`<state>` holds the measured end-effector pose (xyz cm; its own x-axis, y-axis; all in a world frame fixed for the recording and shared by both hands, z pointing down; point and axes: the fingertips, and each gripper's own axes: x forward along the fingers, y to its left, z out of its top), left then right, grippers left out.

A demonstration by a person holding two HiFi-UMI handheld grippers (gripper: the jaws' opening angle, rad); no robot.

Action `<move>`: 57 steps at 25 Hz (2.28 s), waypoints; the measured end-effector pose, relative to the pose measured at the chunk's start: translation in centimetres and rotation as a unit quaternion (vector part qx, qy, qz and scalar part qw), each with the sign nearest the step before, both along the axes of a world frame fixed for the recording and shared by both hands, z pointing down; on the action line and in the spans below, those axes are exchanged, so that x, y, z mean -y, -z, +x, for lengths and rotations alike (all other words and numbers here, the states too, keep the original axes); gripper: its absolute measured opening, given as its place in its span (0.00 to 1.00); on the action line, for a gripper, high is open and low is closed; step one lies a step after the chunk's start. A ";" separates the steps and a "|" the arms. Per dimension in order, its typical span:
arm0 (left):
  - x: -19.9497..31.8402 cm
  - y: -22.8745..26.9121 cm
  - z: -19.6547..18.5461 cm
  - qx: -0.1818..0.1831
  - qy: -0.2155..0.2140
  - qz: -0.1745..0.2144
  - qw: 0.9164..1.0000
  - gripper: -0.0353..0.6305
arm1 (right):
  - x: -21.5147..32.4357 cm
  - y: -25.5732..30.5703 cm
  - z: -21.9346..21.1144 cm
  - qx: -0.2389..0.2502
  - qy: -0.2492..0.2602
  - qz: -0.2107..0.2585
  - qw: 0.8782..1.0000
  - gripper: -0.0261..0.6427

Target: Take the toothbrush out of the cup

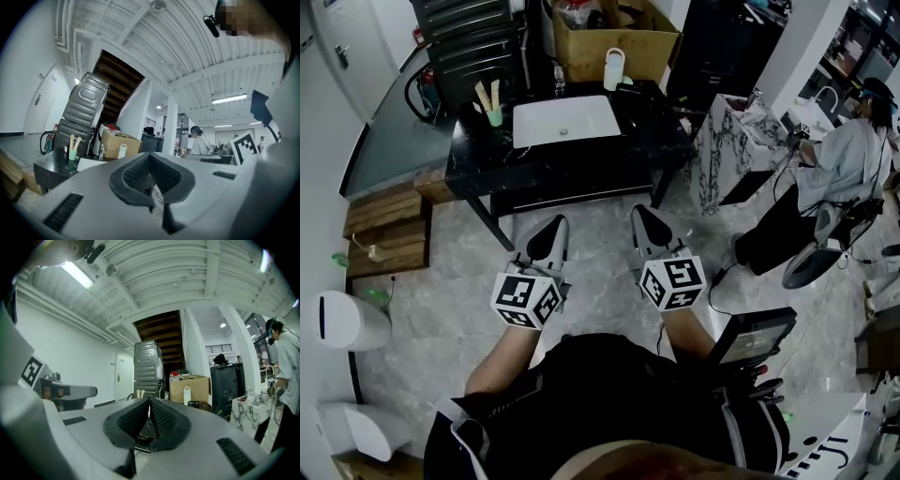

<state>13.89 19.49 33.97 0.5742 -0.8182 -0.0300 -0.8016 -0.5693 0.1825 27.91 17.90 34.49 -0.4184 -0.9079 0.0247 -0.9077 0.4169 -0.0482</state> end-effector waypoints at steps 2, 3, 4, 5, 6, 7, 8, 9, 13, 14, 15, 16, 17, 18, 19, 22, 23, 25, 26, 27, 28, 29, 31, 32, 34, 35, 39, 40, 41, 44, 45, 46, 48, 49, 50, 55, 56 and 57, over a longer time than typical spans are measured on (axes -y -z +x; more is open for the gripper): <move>0.1 -0.1 -1.5 0.000 0.007 0.000 1.000 0.06 | 0.2 0.0 -1.5 -0.003 0.008 0.000 1.000 0.08; 0.2 -0.1 -2.2 0.001 0.009 0.000 1.000 0.06 | 0.3 0.0 -2.3 -0.004 0.011 0.000 1.000 0.08; 0.2 -0.2 -2.9 0.001 0.011 0.001 1.000 0.06 | 0.4 -0.1 -3.0 -0.004 0.015 0.000 1.000 0.08; 0.1 -0.4 -3.6 0.001 0.013 0.001 1.000 0.06 | 0.5 -0.2 -3.8 -0.004 0.018 0.000 1.000 0.08; 0.0 -0.5 -4.3 0.000 0.015 0.000 1.000 0.06 | 0.5 -0.3 -4.7 -0.004 0.022 -0.001 1.000 0.08; 0.0 -0.7 -5.0 0.000 0.018 -0.001 1.000 0.06 | 0.6 -0.4 -5.5 -0.005 0.026 -0.001 1.000 0.08; -0.1 -0.9 -5.8 -0.001 0.021 -0.002 1.000 0.06 | 0.6 -0.4 -6.4 -0.006 0.031 -0.001 1.000 0.08; -0.1 -1.0 -6.7 -0.001 0.025 -0.002 1.000 0.06 | 0.7 -0.5 -7.3 -0.007 0.035 0.000 0.999 0.08; -0.1 -1.5 -9.5 0.002 0.036 -0.003 0.999 0.06 | 0.9 -0.7 -10.5 -0.008 0.050 0.002 0.999 0.08; 0.0 -1.7 -10.1 0.002 0.038 -0.004 0.999 0.06 | 1.1 -0.8 -11.1 -0.010 0.054 0.002 0.998 0.08; 0.1 -1.8 -10.6 0.001 0.041 -0.005 0.999 0.06 | 1.2 -0.9 -11.7 -0.011 0.058 0.001 0.998 0.08; 0.2 -1.9 -11.1 -0.001 0.044 -0.006 0.999 0.06 | 1.3 -1.0 -12.2 -0.012 0.063 -0.001 0.998 0.08; 0.2 -1.9 -11.5 -0.002 0.047 -0.007 0.999 0.06 | 1.3 -1.0 -12.7 -0.013 0.066 -0.001 0.998 0.08; 0.3 -1.9 -11.8 -0.004 0.049 -0.007 0.999 0.06 | 1.4 -1.0 -13.0 -0.014 0.069 -0.001 0.998 0.08; 0.4 -2.0 -12.1 -0.005 0.051 -0.008 0.999 0.06 | 1.6 -1.1 -13.3 -0.015 0.071 -0.001 0.997 0.08; 1.2 -2.3 -12.8 -0.006 0.057 -0.011 0.998 0.06 | 2.7 -1.4 -14.0 -0.013 0.075 -0.004 0.997 0.08; 1.6 -2.4 -13.1 -0.006 0.060 -0.013 0.998 0.06 | 3.2 -1.5 -14.2 -0.011 0.078 -0.005 0.997 0.08; 2.6 -2.6 -13.6 -0.004 0.066 -0.014 0.998 0.06 | 4.3 -1.8 -14.7 -0.008 0.083 -0.006 0.996 0.08; 3.1 -2.6 -13.8 -0.002 0.068 -0.014 0.998 0.06 | 5.0 -1.9 -14.9 -0.005 0.086 -0.006 0.996 0.08; 3.8 -2.6 -14.0 0.002 0.071 -0.013 0.997 0.06 | 5.8 -2.0 -15.1 -0.002 0.088 -0.005 0.996 0.08; 4.5 -2.6 -14.3 0.004 0.073 -0.013 0.997 0.06 | 6.6 -2.0 -15.4 0.002 0.090 -0.004 0.996 0.08; 5.4 -2.5 -14.6 0.006 0.077 -0.013 0.997 0.06 | 7.6 -2.0 -15.8 0.005 0.092 -0.003 0.996 0.08; 7.2 -2.3 -15.3 0.005 0.082 -0.014 0.997 0.06 | 9.5 -1.8 -16.4 0.008 0.097 -0.002 0.995 0.08; 8.1 -2.2 -15.5 0.005 0.084 -0.013 0.996 0.06 | 10.4 -1.6 -16.7 0.008 0.099 0.000 0.995 0.08; 10.1 -1.9 -15.8 0.004 0.084 -0.011 0.996 0.06 | 12.3 -1.2 -17.0 0.008 0.102 0.004 0.995 0.08; 11.0 -1.7 -15.9 0.004 0.082 -0.010 0.997 0.06 | 13.3 -1.1 -17.1 0.009 0.102 0.005 0.995 0.08; 14.8 -1.7 -16.2 0.000 0.083 -0.016 0.996 0.06 | 17.0 -0.8 -17.7 0.008 0.107 0.003 0.994 0.08; 15.7 -1.7 -16.3 -0.001 0.083 -0.017 0.996 0.06 | 17.8 -0.8 -17.7 0.008 0.109 0.002 0.994 0.08; 16.6 -1.6 -16.2 0.000 0.084 -0.018 0.996 0.06 | 18.6 -0.7 -17.8 0.008 0.112 0.002 0.994 0.08; 18.8 -1.6 -15.9 0.003 0.085 -0.019 0.996 0.06 | 20.6 -0.7 -17.8 0.009 0.117 0.002 0.993 0.08; 19.4 -1.6 -15.9 0.004 0.086 -0.020 0.996 0.06 | 21.3 -0.8 -17.8 0.010 0.118 0.002 0.993 0.08; 20.0 -1.7 -15.9 0.005 0.088 -0.022 0.996 0.06 | 22.0 -0.9 -17.7 0.012 0.118 0.000 0.993 0.08; 21.2 -1.9 -16.1 0.009 0.093 -0.028 0.995 0.06 | 23.4 -1.0 -17.7 0.017 0.120 -0.002 0.993 0.08; 21.9 -2.0 -16.3 0.011 0.097 -0.031 0.995 0.06 | 24.1 -0.9 -17.7 0.020 0.121 -0.002 0.992 0.08; 22.6 -2.1 -16.4 0.012 0.101 -0.033 0.994 0.06 | 24.7 -0.9 -17.8 0.023 0.123 -0.002 0.992 0.08; 25.8 -1.9 -16.0 0.016 0.106 -0.038 0.993 0.06 | 27.6 -1.2 -17.5 0.034 0.131 -0.004 0.991 0.08; 26.4 -2.0 -15.8 0.018 0.105 -0.038 0.994 0.06 | 28.2 -1.2 -17.3 0.035 0.132 -0.004 0.991 0.08; 26.9 -2.2 -15.6 0.020 0.105 -0.039 0.994 0.06 | 28.7 -1.3 -17.2 0.038 0.132 -0.004 0.991 0.08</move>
<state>-1.75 -7.44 36.15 0.3902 -0.9189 0.0578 -0.9085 -0.3741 0.1861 10.70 -10.84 35.80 -0.6420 -0.7666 -0.0087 -0.7608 0.6384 -0.1165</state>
